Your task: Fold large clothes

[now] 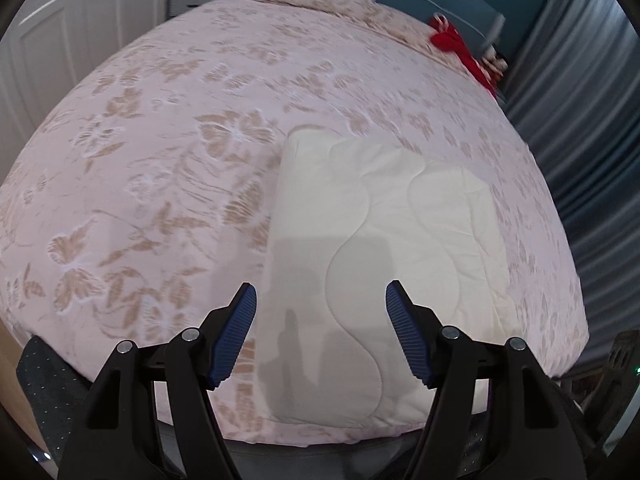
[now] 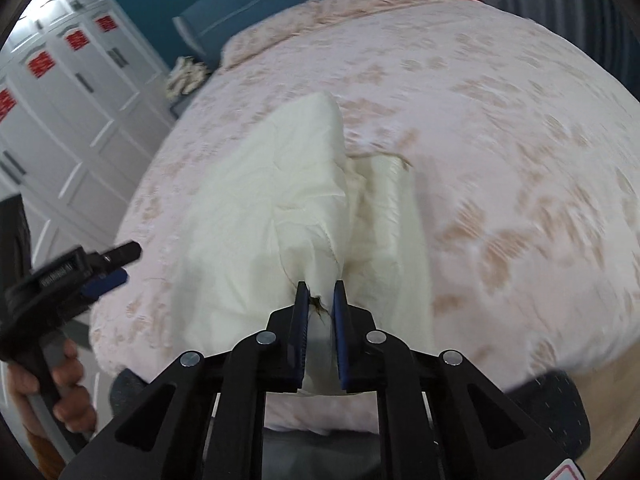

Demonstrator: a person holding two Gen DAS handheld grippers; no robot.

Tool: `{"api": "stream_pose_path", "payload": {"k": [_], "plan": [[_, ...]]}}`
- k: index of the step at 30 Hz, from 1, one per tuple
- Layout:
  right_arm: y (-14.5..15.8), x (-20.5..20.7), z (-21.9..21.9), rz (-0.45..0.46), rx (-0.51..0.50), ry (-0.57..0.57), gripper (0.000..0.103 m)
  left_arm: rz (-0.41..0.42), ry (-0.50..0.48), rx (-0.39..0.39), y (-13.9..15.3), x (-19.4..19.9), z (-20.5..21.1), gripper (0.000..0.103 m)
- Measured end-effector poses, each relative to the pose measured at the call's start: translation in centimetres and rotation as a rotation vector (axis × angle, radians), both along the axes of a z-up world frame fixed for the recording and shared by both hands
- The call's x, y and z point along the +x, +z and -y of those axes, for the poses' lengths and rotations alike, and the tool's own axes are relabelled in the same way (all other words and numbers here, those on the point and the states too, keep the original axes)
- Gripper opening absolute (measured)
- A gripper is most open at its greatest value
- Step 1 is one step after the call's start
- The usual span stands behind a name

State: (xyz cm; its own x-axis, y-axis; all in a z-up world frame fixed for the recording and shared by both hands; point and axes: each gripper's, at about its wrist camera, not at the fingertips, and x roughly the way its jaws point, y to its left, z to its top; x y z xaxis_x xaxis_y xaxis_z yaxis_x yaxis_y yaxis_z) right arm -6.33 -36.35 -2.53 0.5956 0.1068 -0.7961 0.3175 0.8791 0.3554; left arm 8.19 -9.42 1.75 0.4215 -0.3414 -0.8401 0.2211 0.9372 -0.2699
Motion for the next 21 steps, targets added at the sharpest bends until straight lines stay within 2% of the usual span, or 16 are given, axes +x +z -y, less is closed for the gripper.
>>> {"api": "stream_pose_path", "payload": {"k": [4, 8, 12, 21], "plan": [[-2.7, -1.2, 1.4, -0.062, -0.011, -0.043, 0.009, 0.001, -0.07, 0.036, -0.9, -0.9, 3.0, 0.065], [-4.0, -1.0, 1.5, -0.091, -0.036, -0.048, 0.009, -0.011, -0.11, 0.073, -2.1, -1.3, 5.4, 0.064], [-5.2, -0.8, 1.4, -0.122, -0.062, -0.046, 0.008, -0.023, -0.118, 0.114, -3.5, -1.0, 6.8, 0.064], [-7.7, -0.6, 1.7, -0.169, -0.044, -0.053, 0.008, -0.004, -0.131, 0.187, -5.1, -1.0, 8.5, 0.065]]}}
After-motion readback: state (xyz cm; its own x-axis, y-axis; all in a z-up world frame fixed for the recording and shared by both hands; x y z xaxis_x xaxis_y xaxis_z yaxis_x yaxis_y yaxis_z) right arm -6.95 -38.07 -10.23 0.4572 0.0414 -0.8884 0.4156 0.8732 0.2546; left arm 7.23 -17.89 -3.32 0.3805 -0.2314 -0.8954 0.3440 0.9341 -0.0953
